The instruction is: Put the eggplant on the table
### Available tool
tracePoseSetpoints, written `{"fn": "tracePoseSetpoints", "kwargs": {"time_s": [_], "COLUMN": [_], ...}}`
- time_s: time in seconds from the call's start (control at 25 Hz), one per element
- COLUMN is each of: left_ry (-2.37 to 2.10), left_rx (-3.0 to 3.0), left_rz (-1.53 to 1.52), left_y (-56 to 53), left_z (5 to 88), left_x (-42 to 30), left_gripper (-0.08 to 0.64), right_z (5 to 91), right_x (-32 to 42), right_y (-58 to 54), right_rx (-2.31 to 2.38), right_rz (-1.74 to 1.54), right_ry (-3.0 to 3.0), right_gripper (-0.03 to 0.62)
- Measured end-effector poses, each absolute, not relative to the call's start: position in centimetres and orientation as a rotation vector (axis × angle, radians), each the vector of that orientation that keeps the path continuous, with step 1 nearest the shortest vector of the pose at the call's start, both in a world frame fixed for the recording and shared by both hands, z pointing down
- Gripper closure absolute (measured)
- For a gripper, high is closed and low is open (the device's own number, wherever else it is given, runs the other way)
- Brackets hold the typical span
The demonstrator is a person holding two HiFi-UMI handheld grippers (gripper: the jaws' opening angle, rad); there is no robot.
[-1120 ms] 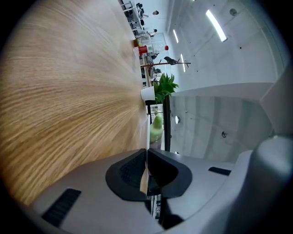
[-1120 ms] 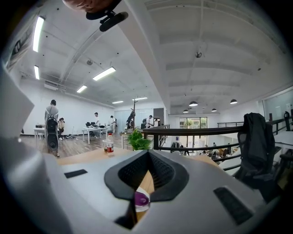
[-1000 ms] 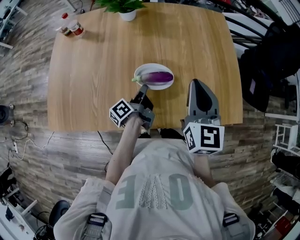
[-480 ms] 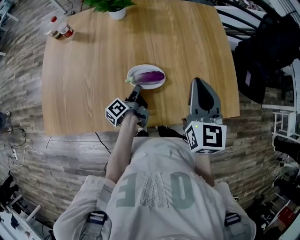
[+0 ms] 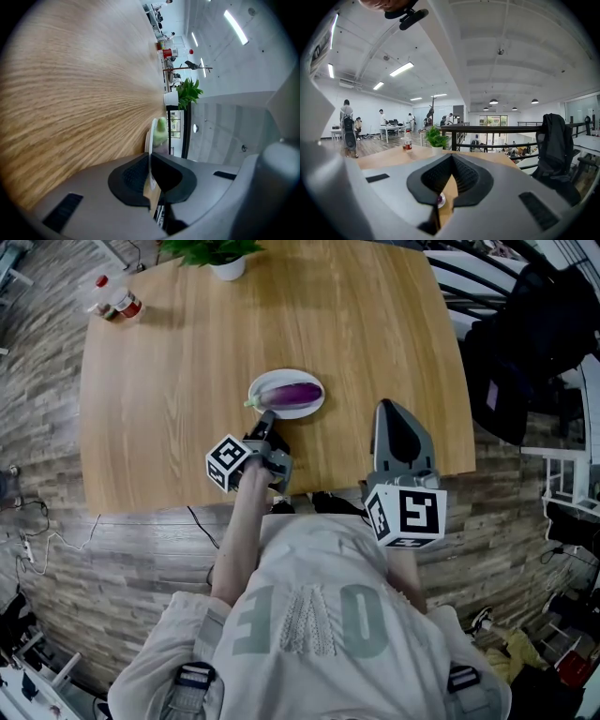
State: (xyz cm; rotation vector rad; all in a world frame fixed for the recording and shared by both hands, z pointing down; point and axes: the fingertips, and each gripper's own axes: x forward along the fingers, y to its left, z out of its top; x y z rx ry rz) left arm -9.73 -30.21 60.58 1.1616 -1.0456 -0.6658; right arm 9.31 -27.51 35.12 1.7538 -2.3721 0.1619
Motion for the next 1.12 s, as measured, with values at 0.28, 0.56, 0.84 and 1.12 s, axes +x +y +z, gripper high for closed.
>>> {"fn": "tracePoseSetpoints", "kwargs": {"time_s": [0.28, 0.56, 0.84, 1.12], "left_ry": [-1.058, -1.100, -1.222, -1.730], "left_rx": [1.124, 1.082, 1.009, 1.346], "left_rz": [-0.650, -0.640, -0.604, -0.524], "left_y": [-30.5, -30.9, -30.5, -32.3], "left_z": [60.7, 60.2, 59.7, 50.1], "left_x": [-9.9, -9.9, -11.1, -18.0], "left_gripper": [0.540, 0.429, 0.301, 0.257], "right_z": [35.1, 34.9, 34.6, 32.2], "right_x": [8.9, 9.8, 9.5, 10.3], "right_y": [-27.6, -27.3, -27.4, -28.7], "right_rx": [1.747, 1.788, 1.789, 1.846], "right_rz": [0.166, 0.186, 0.179, 0.102], "right_ry": [-2.388, -2.371, -2.393, -2.414], "right_gripper": [0.575, 0.575, 0.574, 0.574]}}
